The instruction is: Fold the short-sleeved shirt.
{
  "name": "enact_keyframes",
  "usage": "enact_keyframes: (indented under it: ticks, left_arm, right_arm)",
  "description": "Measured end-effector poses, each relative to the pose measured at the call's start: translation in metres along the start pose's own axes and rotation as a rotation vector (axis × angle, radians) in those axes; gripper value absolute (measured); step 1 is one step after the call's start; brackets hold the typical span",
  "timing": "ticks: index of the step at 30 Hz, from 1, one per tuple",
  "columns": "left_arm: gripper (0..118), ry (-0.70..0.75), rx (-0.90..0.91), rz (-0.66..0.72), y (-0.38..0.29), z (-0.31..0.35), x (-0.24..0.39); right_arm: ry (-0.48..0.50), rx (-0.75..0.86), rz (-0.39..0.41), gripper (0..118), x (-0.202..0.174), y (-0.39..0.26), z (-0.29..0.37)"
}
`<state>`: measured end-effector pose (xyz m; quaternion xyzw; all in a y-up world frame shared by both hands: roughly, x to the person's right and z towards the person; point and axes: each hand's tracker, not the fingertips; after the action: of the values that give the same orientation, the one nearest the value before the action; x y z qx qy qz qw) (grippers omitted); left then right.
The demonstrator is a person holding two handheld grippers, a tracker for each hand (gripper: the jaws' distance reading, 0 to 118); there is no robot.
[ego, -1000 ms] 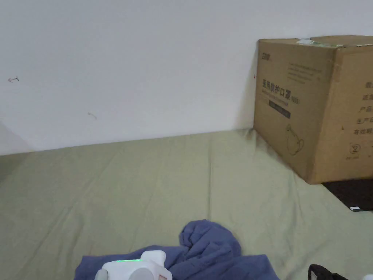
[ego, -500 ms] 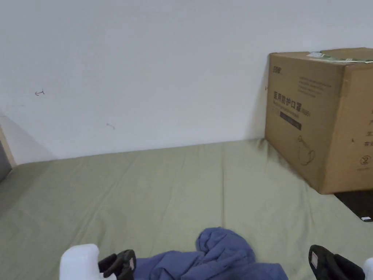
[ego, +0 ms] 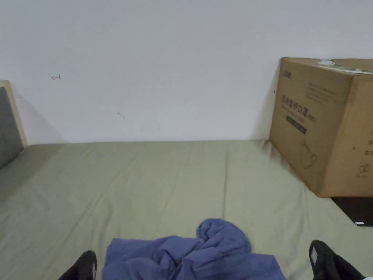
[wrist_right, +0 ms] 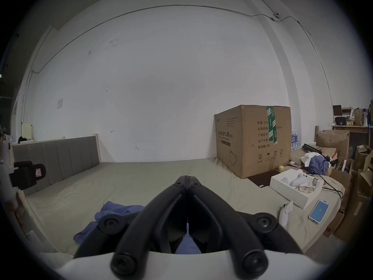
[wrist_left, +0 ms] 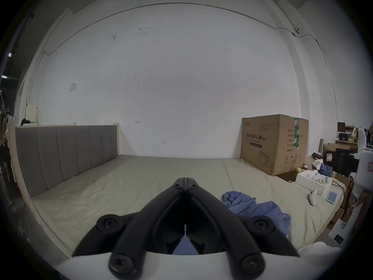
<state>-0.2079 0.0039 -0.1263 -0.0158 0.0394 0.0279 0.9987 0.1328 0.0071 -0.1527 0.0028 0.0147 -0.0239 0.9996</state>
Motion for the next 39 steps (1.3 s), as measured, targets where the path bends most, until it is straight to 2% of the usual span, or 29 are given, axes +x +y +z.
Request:
enact_keyframes:
  ticks: [6, 9, 11, 13, 15, 16, 20, 21, 22, 23, 24, 25, 28, 31, 35, 36, 38, 39]
  left_arm:
    - [0, 0.018, -0.008, 0.013, 0.012, -0.004, -0.001]
    - [0, -0.049, -0.067, 0.021, 0.047, -0.042, -0.011]
    - [0, -0.065, -0.238, -0.015, 0.076, -0.092, -0.02]
    - [0, -0.135, -0.532, 0.06, 0.092, -0.156, -0.037]
    - [0, -0.183, -0.787, 0.171, 0.084, -0.222, -0.055]
    - [0, -0.198, -0.874, 0.183, 0.073, -0.25, -0.062]
    - [1, -0.143, -1.067, 0.029, 0.015, -0.335, -0.067]
    - [11, -0.123, -1.092, 0.013, -0.002, -0.35, -0.069]
    - [35, -0.122, -1.11, 0.024, -0.018, -0.365, -0.073]
    - [80, -0.118, -1.118, 0.044, -0.032, -0.376, -0.076]
    - [110, -0.105, -1.142, 0.066, -0.05, -0.383, -0.08]
    - [118, -0.096, -1.152, 0.083, -0.064, -0.391, -0.082]
    - [116, -0.105, -1.149, 0.099, -0.094, -0.412, -0.088]
    - [116, -0.069, -1.175, 0.081, -0.12, -0.43, -0.09]
    - [115, -0.1, -1.217, -0.03, -0.145, -0.433, -0.078]
    - [111, -0.084, -1.179, -0.064, -0.148, -0.427, -0.074]
    - [102, -0.032, -1.107, -0.039, -0.138, -0.415, -0.069]
    - [102, -0.028, -1.078, -0.042, -0.134, -0.411, -0.065]
  right_arm:
    - [0.007, -0.008, -0.013, 0, -0.001, 0.007, -0.004]
    - [0.022, -0.019, 0.0, 0, -0.002, 0.009, -0.009]
    - [0.033, -0.032, 0.015, 0, -0.002, 0.01, -0.014]
    - [0.033, -0.046, 0.025, 0, -0.002, 0.009, -0.02]
    - [0.033, -0.059, 0.024, 0, 0.0, 0.007, -0.026]
    - [0.033, -0.067, 0.021, 0, 0.001, 0.005, -0.03]
    - [0.023, -0.12, 0.022, 0, 0.004, -0.008, -0.049]
    - [0.022, -0.136, 0.024, 0, 0.005, -0.012, -0.056]
    - [0.021, -0.152, 0.027, 0, 0.006, -0.016, -0.061]
    - [0.022, -0.164, 0.029, 0, 0.006, -0.019, -0.066]
    - [0.021, -0.18, 0.034, 0, 0.007, -0.023, -0.072]
    - [0.02, -0.193, 0.039, 0, 0.007, -0.027, -0.078]
    - [0.017, -0.235, 0.049, 0, 0.009, -0.039, -0.092]
    - [0.009, -0.271, 0.027, 0, 0.01, -0.046, -0.102]
    - [0.014, -0.306, 0.008, 0, 0.01, -0.058, -0.112]
    - [0.017, -0.318, 0.008, 0, 0.009, -0.06, -0.114]
    - [0.053, -0.362, 0.002, 0, 0.01, -0.061, -0.12]
    - [0.069, -0.371, -0.003, 0, 0.01, -0.06, -0.122]
